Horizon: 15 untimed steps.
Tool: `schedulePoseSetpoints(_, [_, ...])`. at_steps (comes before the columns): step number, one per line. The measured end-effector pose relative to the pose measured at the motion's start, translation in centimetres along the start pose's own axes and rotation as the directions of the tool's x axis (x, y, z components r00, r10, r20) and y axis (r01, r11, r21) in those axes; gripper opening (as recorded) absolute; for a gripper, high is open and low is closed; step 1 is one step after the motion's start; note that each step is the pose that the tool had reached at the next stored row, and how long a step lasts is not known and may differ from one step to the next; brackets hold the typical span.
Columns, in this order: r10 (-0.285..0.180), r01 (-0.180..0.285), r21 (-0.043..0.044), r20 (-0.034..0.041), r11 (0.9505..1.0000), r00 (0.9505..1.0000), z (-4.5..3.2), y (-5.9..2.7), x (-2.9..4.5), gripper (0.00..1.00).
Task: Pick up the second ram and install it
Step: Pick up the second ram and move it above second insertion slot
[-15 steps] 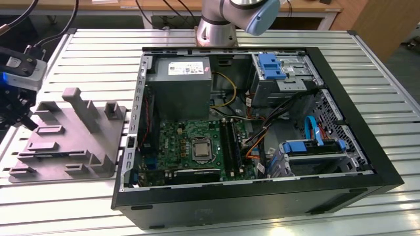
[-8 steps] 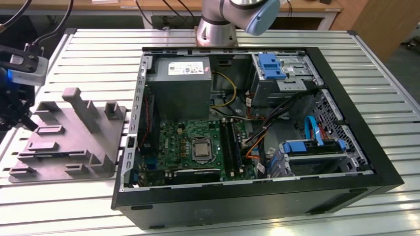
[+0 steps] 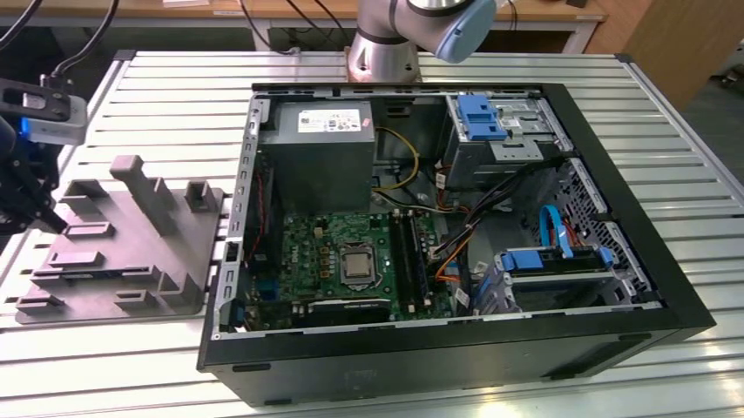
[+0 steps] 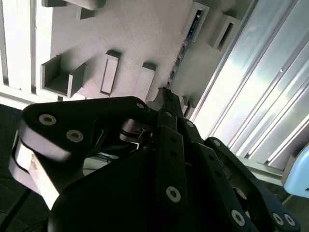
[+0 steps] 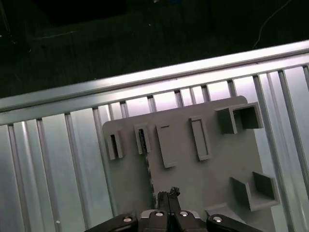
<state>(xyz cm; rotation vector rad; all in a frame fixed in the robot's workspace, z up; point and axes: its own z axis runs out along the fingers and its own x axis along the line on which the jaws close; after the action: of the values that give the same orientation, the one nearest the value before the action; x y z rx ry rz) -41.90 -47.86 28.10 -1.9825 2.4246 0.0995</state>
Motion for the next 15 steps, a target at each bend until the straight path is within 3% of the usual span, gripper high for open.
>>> schedulePoseSetpoints(4, [-0.035, 0.035, 0.0005, -0.0122, 0.9994, 0.9993, 0.17, 0.01, -0.06, 0.10])
schedulePoseSetpoints(7, [-0.049, 0.049, 0.0038, -0.0277, 0.9988, 0.9984, 0.26, 0.04, -0.16, 0.10])
schedulePoseSetpoints(12, [-0.058, 0.060, 0.0219, -0.0617, 0.9980, 0.9964, 0.44, 0.12, -0.41, 0.10])
schedulePoseSetpoints(15, [-0.065, 0.067, 0.0385, -0.0691, 0.9970, 0.9955, 0.54, 0.15, -0.45, 0.10])
